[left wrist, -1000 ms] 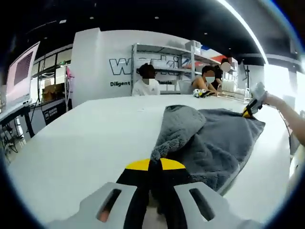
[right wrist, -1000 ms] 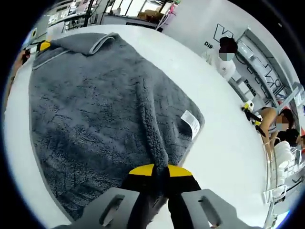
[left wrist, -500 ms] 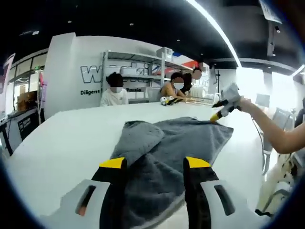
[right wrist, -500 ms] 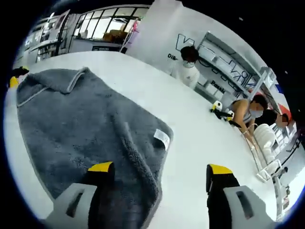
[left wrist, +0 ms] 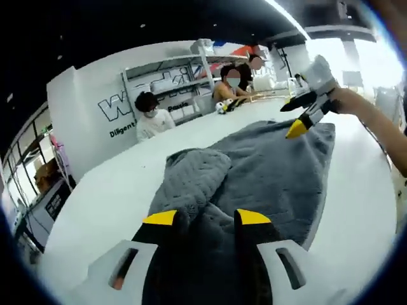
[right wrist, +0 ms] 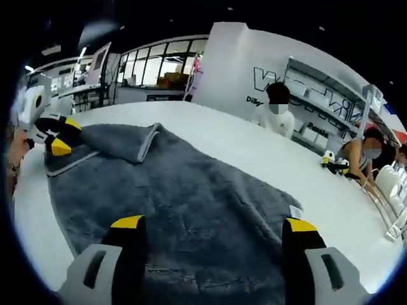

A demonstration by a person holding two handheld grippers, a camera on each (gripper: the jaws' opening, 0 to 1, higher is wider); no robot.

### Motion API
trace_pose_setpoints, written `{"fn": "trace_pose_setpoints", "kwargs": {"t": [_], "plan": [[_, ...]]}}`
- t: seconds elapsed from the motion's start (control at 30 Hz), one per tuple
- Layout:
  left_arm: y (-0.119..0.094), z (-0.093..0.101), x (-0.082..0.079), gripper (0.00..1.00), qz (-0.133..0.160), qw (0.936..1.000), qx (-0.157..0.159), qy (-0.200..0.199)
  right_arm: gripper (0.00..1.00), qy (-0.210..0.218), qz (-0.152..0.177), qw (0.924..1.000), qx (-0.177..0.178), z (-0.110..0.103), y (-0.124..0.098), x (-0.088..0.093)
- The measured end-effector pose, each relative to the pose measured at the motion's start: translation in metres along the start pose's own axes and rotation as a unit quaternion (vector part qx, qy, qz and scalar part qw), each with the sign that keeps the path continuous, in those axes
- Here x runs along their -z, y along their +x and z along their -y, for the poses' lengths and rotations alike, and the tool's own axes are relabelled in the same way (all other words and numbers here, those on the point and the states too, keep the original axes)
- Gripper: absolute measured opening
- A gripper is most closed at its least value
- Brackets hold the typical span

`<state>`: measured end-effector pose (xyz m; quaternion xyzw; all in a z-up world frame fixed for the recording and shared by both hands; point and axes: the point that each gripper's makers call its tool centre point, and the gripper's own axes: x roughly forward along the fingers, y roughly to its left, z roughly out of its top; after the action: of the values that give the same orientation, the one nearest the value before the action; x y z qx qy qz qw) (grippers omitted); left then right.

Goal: Open the folded towel by lifting each exposed corner and separating the folded layers until the towel lies flat within the target outline without major curled edges

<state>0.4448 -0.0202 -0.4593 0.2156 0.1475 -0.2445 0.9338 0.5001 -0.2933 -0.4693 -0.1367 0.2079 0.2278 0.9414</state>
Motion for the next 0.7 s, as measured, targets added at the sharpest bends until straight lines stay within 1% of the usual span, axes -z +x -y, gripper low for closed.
{"fn": "trace_pose_setpoints", "kwargs": {"t": [0.03, 0.1, 0.17, 0.2, 0.27, 0.33, 0.4, 0.43, 0.47, 0.53, 0.63, 0.67, 0.7], "plan": [[0.003, -0.003, 0.002, 0.30, -0.007, 0.9999, -0.002, 0.007, 0.98, 0.005, 0.003, 1.0000, -0.003, -0.002, 0.002, 0.001], [0.007, -0.009, 0.008, 0.26, -0.030, 0.9990, -0.006, 0.033, 0.99, 0.010, 0.002, 0.9999, -0.006, -0.007, 0.006, 0.004], [0.009, -0.017, 0.009, 0.25, -0.041, 0.9966, -0.025, 0.067, 0.99, 0.011, 0.005, 0.9999, -0.009, -0.011, 0.007, 0.007], [0.010, -0.020, 0.009, 0.24, -0.044, 0.9956, -0.031, 0.076, 0.99, 0.010, 0.005, 0.9999, -0.012, -0.012, 0.007, 0.007], [0.014, -0.027, 0.011, 0.22, -0.054, 0.9915, -0.048, 0.108, 0.99, 0.011, 0.007, 0.9998, -0.014, -0.014, 0.007, 0.009], [0.018, -0.033, 0.015, 0.20, -0.071, 0.9861, -0.059, 0.138, 0.99, 0.010, 0.004, 0.9998, -0.018, -0.019, 0.006, 0.012], [0.021, -0.035, 0.018, 0.15, -0.082, 0.9814, -0.062, 0.162, 0.99, 0.008, 0.003, 0.9998, -0.018, -0.020, 0.006, 0.015], [0.021, -0.035, 0.018, 0.12, -0.083, 0.9803, -0.061, 0.168, 0.99, 0.008, 0.002, 0.9998, -0.017, -0.020, 0.006, 0.015], [0.022, -0.036, 0.018, 0.04, -0.083, 0.9801, -0.061, 0.169, 0.99, 0.008, 0.001, 0.9998, -0.018, -0.021, 0.006, 0.016], [0.024, -0.040, 0.015, 0.03, -0.080, 0.9813, -0.055, 0.166, 0.99, 0.008, -0.002, 0.9998, -0.017, -0.021, 0.007, 0.017], [0.024, -0.048, 0.008, 0.03, -0.051, 0.9932, -0.036, 0.098, 0.99, 0.008, -0.004, 0.9998, -0.016, -0.021, 0.008, 0.019], [0.024, -0.050, 0.007, 0.03, -0.044, 0.9953, -0.032, 0.080, 0.98, 0.008, -0.004, 0.9998, -0.016, -0.021, 0.008, 0.020], [0.025, -0.055, 0.004, 0.03, -0.030, 0.9984, -0.021, 0.043, 0.98, 0.010, -0.003, 0.9998, -0.016, -0.022, 0.008, 0.020]]}}
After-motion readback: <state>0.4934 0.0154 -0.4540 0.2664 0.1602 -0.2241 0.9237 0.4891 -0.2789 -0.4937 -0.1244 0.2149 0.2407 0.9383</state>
